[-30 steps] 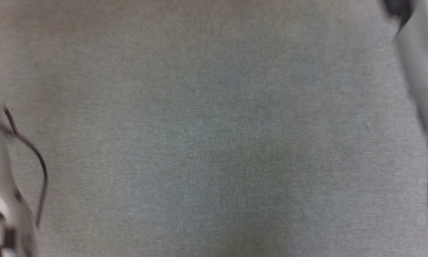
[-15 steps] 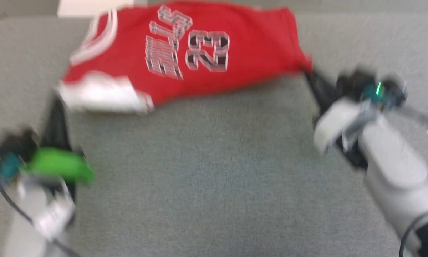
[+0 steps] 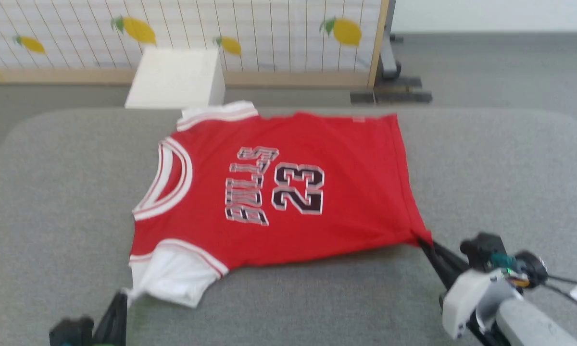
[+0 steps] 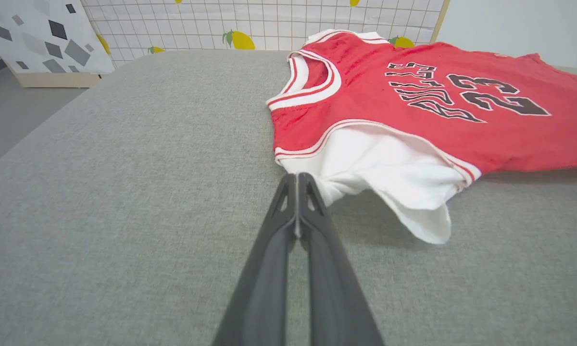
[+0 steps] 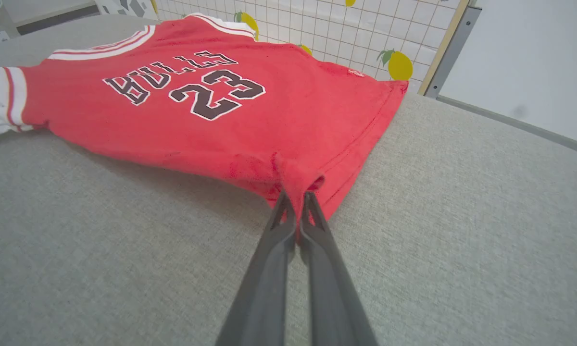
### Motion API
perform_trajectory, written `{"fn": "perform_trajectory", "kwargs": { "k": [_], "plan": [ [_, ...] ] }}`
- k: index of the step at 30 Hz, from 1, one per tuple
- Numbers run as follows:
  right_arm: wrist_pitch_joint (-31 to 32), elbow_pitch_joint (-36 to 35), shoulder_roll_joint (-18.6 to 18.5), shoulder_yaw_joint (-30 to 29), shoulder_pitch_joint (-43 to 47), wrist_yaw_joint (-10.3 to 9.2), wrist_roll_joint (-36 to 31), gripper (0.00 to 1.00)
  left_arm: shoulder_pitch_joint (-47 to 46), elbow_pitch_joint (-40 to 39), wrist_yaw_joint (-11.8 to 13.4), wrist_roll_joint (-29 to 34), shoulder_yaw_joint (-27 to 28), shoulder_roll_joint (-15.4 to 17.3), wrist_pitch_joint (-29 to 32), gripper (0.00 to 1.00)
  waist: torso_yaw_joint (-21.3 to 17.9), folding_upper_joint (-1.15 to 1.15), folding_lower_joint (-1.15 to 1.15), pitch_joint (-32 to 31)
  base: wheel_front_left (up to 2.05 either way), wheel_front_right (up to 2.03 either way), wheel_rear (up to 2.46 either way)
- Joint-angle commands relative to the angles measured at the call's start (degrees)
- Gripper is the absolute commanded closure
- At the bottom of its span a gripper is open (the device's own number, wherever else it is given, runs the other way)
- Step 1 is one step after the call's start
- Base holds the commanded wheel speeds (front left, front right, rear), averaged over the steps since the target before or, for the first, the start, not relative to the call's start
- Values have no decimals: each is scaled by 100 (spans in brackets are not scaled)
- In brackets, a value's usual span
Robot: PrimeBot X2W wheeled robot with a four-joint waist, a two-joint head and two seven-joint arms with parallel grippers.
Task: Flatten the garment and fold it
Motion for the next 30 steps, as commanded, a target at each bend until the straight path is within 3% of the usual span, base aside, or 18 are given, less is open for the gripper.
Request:
{"fn": "perform_trajectory", "kwargs": {
  "k": [1, 7, 16, 30],
  "plan": [
    [25, -66, -49, -29, 210, -9, 80, 100, 225, 30, -22, -30, 9, 18, -21, 100, 67, 0, 1, -579, 0, 0, 0],
    [242, -424, -242, -170, 1030, -9, 194, 100, 964, 96, -22, -137, -38, 20, -21, 100, 25, 0, 1, -922, 0, 0, 0],
    [614, -1061, -343, -629, 2007, -9, 144, 100, 1453, 203, -22, -214, -50, 40, -22, 100, 52, 0, 1, -932, 0, 0, 0],
    [1024, -2029, -37, -1388, 2022, -9, -299, 100, 301, -26, 124, 366, -182, 146, -22, 100, 66, 0, 1, -347, 0, 0, 0]
  ]
}}
